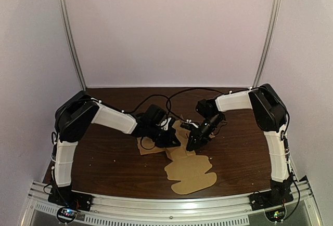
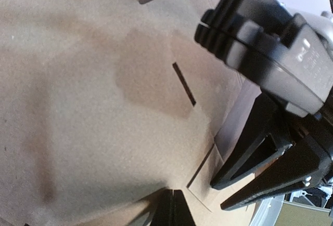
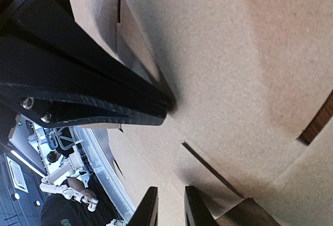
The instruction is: Fold the paper box
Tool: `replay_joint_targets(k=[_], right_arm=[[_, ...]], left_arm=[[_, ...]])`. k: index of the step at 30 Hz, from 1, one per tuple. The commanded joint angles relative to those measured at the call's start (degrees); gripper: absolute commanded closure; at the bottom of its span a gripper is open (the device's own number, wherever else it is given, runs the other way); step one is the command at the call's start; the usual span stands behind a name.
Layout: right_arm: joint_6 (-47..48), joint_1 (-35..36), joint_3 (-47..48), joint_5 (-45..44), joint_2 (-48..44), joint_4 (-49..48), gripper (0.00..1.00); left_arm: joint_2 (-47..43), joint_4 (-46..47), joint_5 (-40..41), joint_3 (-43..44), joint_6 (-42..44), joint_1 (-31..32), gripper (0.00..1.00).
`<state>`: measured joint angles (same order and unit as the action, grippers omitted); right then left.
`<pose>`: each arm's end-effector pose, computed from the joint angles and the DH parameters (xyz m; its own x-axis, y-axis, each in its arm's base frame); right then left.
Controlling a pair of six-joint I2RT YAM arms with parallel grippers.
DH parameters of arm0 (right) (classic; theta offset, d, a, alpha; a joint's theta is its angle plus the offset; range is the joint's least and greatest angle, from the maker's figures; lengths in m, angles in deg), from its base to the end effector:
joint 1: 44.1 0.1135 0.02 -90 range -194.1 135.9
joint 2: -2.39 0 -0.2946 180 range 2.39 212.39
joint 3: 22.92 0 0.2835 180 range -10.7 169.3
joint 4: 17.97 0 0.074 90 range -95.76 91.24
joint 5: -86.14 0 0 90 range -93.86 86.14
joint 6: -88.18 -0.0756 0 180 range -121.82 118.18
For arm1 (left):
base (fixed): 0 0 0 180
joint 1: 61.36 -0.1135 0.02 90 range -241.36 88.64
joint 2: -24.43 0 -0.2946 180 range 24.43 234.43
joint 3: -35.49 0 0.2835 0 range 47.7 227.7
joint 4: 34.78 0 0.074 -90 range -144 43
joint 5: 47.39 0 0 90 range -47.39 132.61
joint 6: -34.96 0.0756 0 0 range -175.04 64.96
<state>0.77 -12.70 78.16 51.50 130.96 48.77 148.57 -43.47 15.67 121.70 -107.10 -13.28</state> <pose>0.3487 0.2857 0.0963 -0.8393 -0.5424 0.0366 -0.2826 0.4928 0.8230 0.3126 -0.3994 0.0803 -0.9856 0.0454 -0.1626 0.1527 0.6503 -0.7441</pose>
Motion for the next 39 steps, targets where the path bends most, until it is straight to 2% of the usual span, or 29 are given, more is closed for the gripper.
replay_joint_targets(k=[1,10,18,22,32,39], right_arm=[[-2.0,0.9,-3.8,-11.7,4.2,-1.1,0.82],[-1.8,0.9,-5.0,-11.4,3.7,-2.2,0.85],[-1.6,0.5,-4.9,-11.1,4.0,-2.2,0.87],[-1.8,0.4,-4.7,-10.4,4.5,-2.4,0.88],[-1.9,0.4,-3.5,-10.2,5.5,-1.6,0.88],[-1.9,0.3,-3.8,-10.0,5.0,-1.4,0.88]], left_arm=[[-3.3,-4.0,3.8,-1.8,2.6,-0.4,1.00],[-14.7,-12.5,9.0,-5.5,4.8,-0.4,1.00],[-26.3,-20.3,16.5,-17.5,7.1,1.0,1.00],[-25.3,-19.0,16.7,-18.2,8.7,2.9,1.00],[-15.2,-16.4,12.3,-7.9,10.8,5.7,1.00],[-11.1,-12.5,9.5,-6.1,9.6,5.9,1.00]])
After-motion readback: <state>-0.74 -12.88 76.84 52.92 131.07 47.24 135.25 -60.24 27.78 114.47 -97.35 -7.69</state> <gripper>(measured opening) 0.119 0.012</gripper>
